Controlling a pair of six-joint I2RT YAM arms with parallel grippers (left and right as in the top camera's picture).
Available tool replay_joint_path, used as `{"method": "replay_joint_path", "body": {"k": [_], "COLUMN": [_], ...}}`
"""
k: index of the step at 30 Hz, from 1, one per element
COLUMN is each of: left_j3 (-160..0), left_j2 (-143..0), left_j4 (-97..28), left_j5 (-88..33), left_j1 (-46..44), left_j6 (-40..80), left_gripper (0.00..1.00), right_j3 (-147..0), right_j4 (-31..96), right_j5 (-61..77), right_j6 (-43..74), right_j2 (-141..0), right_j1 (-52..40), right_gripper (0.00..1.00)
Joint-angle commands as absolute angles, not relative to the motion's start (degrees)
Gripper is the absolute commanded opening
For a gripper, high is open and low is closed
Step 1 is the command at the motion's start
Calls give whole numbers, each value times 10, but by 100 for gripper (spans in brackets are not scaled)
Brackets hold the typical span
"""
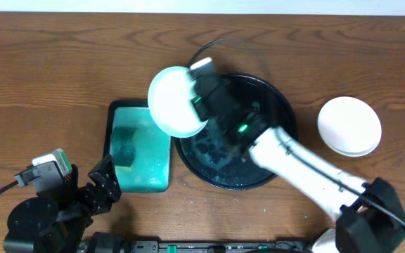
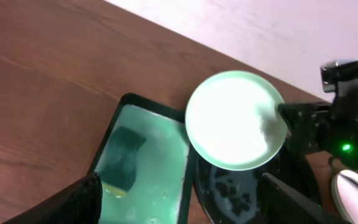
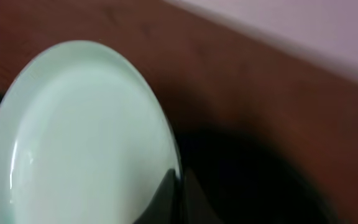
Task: Clean dirty plates on tray and stack at the side
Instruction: 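Carry the pale green plate right and stack it on the plate pile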
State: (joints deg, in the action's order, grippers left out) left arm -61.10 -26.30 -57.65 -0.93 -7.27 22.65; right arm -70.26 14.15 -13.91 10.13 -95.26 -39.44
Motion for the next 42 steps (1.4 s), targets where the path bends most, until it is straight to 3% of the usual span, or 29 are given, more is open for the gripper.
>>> {"method": "replay_joint_path", "body": {"k": [1, 6, 13, 16, 21, 24, 26, 32, 33, 34, 35, 37, 42], "left_j3": [-608, -608, -608, -608, -608, -608, -608, -608, -608, -608, -608, -608, -608], "left_j2": [-265, -271, -318, -345, -382, -397, -405, -415, -415, -415, -415, -415, -415], "left_j4": [-573, -573, -573, -573, -575, -582, -585, -588, -592, -594, -596, -596, -596], "left_j5": [-4, -4, -5, -5, -5, -5, -5, -5, -5, -5, -5, -5, -5], "left_j1": [-70, -70, -70, -70, -70, -70, -70, -70, -70, -70, -70, -70, -70], "left_j6": [225, 225, 225, 225, 225, 225, 225, 225, 225, 225, 225, 225, 225], "left_gripper": [80, 80, 80, 80, 80, 80, 80, 80, 80, 80, 80, 80, 80], "right_j3": [-707, -707, -702, -694, -688, -688, -688, -688, -688, -688, -688, -688, -681], "right_j4": [188, 333, 453, 465, 464, 463, 470, 477, 461, 459, 460, 461, 457], "right_j5": [104, 106, 101, 98, 48, 17, 27, 153, 173, 175, 175, 161, -23], "right_j6": [236, 314, 295, 290, 291, 291, 300, 242, 212, 208, 208, 201, 233], "right_j2": [-904, -849, -890, -931, -988, -994, -983, -913, -878, -862, -845, -824, -837], "right_j1": [-298, -100, 199, 247, 287, 305, 319, 306, 283, 270, 252, 215, 149], "right_gripper": [1, 1, 1, 1, 3, 27, 31, 32, 29, 13, 4, 1, 1]}}
